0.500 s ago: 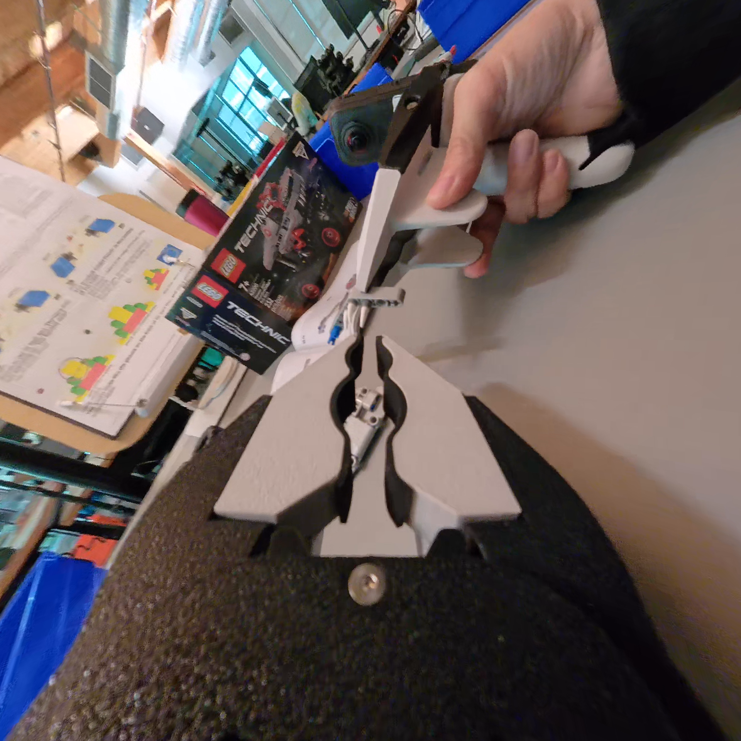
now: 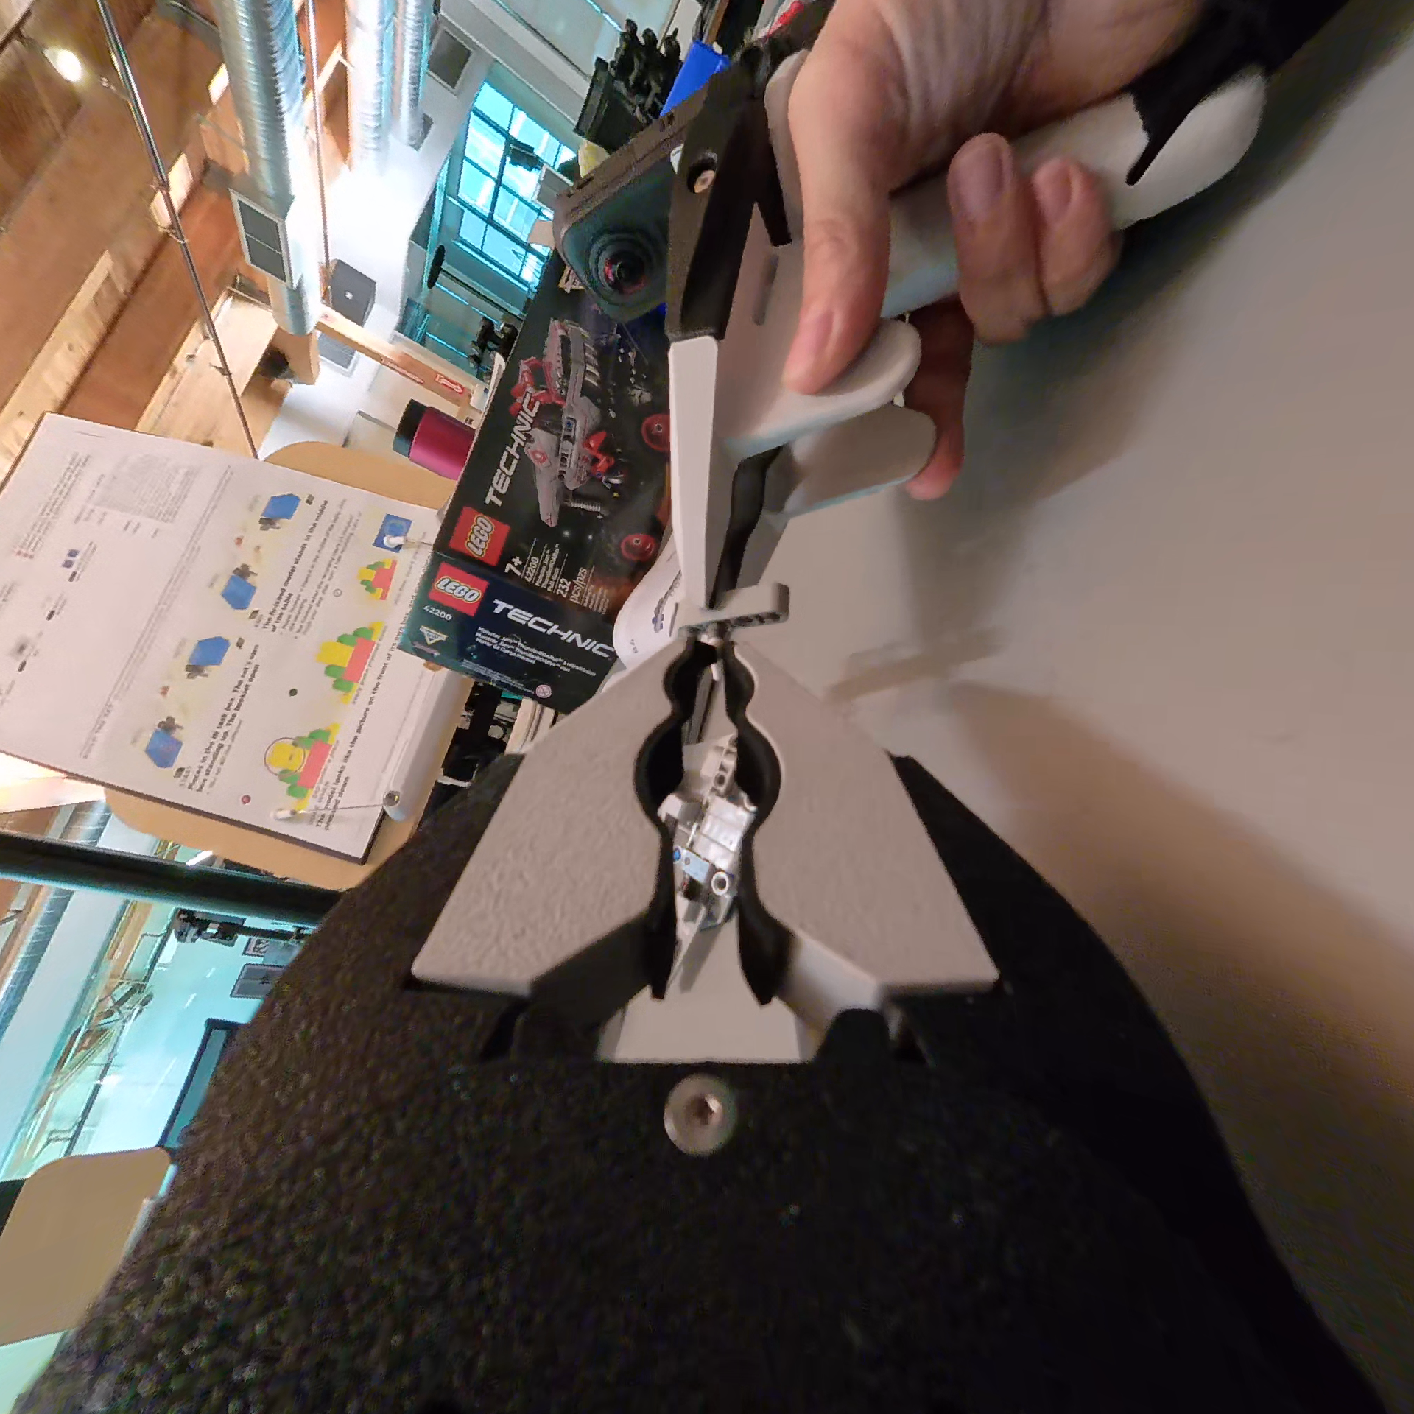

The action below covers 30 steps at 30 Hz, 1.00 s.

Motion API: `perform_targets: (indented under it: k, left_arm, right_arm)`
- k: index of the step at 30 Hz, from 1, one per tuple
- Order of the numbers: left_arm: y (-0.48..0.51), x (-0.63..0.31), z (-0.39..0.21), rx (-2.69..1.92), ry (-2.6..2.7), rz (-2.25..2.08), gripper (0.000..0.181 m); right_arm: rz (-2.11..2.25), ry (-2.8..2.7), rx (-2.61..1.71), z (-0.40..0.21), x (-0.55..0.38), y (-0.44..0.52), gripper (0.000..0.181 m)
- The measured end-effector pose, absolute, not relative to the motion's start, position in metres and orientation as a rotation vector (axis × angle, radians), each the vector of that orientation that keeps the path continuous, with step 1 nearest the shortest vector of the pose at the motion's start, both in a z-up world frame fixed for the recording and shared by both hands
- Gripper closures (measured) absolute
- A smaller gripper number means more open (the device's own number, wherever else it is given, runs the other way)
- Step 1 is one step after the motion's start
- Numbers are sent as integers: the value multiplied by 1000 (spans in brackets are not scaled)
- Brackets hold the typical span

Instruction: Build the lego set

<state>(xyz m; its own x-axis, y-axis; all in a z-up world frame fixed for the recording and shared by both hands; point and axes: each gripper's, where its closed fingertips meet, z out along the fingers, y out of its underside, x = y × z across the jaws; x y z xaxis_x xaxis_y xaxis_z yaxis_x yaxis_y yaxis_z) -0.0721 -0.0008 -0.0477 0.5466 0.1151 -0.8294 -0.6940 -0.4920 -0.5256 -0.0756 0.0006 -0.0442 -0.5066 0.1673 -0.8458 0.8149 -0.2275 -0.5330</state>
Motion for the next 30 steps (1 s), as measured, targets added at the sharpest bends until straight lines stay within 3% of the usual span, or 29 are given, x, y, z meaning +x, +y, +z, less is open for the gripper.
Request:
perform_targets:
  k: [21, 26, 30]
  left_arm:
    - [0, -67, -49, -1831, 461, 967, 180]
    - [1, -66, -50, -1831, 482, 975, 173]
    - [0, -70, -51, -1851, 460, 994, 180]
  right_arm:
    - [-1766, 1560, 1154, -45, -73, -1, 176]
    - [-1770, 1545, 1144, -43, -72, -1, 176]
    - [-1752, 1564, 1152, -46, -72, -2, 175]
